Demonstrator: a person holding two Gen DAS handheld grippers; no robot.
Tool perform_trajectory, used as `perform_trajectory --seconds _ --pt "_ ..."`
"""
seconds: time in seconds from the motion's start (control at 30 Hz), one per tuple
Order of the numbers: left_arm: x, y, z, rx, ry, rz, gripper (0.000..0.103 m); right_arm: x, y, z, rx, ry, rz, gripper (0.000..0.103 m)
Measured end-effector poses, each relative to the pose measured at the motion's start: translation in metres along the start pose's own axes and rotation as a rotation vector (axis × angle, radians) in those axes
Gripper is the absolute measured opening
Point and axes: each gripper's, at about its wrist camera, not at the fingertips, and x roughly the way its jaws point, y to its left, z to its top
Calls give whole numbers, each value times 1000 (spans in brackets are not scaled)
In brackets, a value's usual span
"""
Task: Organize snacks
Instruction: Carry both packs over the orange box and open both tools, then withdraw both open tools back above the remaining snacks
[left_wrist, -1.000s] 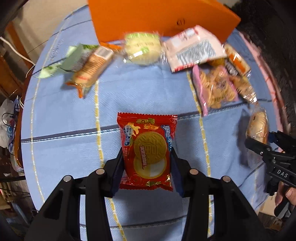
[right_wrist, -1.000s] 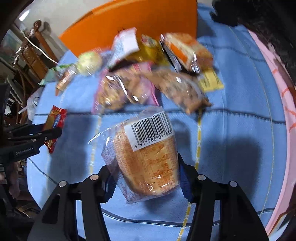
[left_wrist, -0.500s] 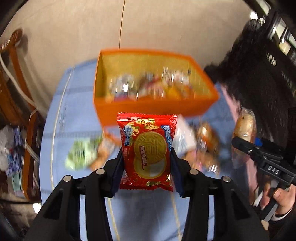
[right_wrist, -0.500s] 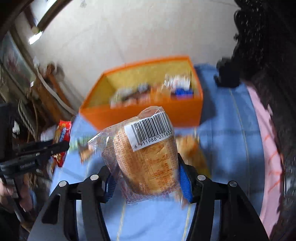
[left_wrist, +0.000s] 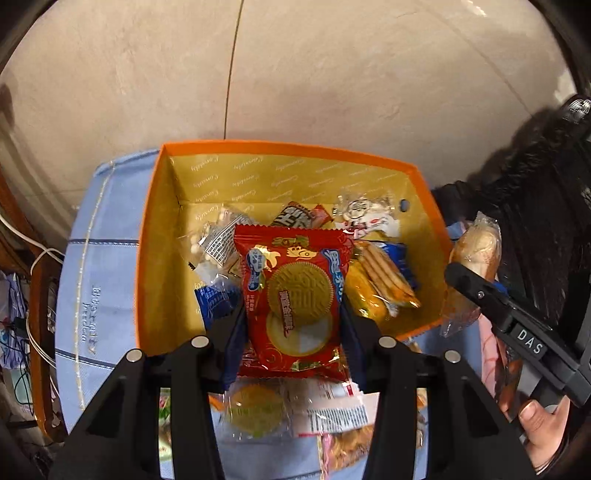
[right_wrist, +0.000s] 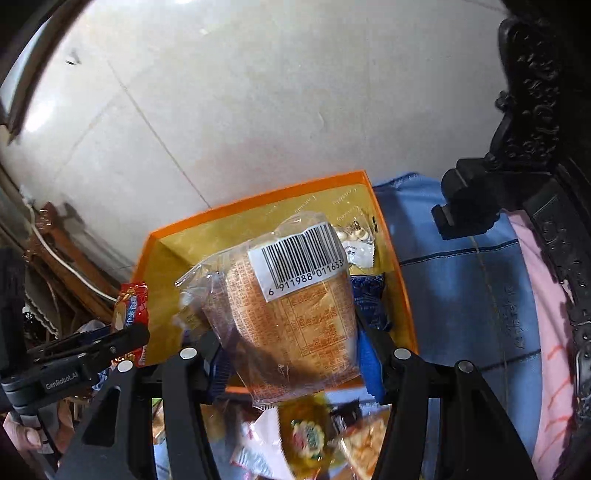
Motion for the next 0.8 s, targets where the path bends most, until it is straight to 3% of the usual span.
perform_trajectory --seconds 0.07,0.13,0.17,0.23,0.37,0.5,0.6,0.67,0.8 --pt "13 4 2 -29 32 20 49 12 -3 2 17 22 -8 60" --pt "17 9 4 -83 54 85 96 23 -4 3 19 45 -33 63" --pt "15 12 3 -107 34 108 98 25 -4 1 9 44 -54 64" --pt "4 19 -1 -150 -40 81 99 26 -4 -4 -7 37 -84 68" --pt "3 31 -12 -160 12 57 99 11 -12 -23 22 11 -67 74" --pt "-15 44 -40 -145 0 73 99 -18 -19 -47 30 -49 -49 77" --pt "-35 57 -66 -172 -29 71 99 -40 -23 -70 32 -75 -47 86" --pt "-47 66 -87 -193 -47 57 99 -50 -26 -90 28 -63 -41 92" --pt "-55 84 -142 -195 -1 59 99 -61 -33 -138 54 22 -52 95"
